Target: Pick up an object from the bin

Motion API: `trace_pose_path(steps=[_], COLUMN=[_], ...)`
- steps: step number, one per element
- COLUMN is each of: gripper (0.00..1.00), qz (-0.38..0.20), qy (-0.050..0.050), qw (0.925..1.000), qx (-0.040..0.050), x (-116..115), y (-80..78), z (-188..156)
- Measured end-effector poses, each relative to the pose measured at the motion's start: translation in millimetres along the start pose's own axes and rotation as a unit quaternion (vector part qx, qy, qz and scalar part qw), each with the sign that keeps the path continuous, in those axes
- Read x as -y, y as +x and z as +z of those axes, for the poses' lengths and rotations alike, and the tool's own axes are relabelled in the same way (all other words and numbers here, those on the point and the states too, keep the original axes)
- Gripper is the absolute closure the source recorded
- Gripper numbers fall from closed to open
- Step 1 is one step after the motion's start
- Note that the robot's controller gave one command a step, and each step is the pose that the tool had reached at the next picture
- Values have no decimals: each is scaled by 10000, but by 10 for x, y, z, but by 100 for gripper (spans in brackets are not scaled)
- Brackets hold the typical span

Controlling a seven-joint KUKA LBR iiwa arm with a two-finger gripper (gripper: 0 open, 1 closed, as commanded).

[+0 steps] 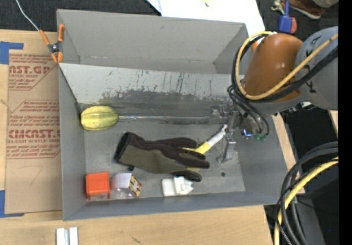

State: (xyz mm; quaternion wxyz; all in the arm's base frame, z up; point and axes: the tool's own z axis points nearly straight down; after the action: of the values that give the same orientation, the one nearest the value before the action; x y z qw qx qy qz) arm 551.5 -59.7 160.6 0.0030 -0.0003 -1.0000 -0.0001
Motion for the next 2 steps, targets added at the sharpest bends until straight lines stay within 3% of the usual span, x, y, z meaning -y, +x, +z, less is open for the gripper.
trace_pose_path(steps=[2], gripper=[0], qz=[24], qy=[7], qw=[10000], qx=[53], x=[-10], y=[-26], z=[-30])
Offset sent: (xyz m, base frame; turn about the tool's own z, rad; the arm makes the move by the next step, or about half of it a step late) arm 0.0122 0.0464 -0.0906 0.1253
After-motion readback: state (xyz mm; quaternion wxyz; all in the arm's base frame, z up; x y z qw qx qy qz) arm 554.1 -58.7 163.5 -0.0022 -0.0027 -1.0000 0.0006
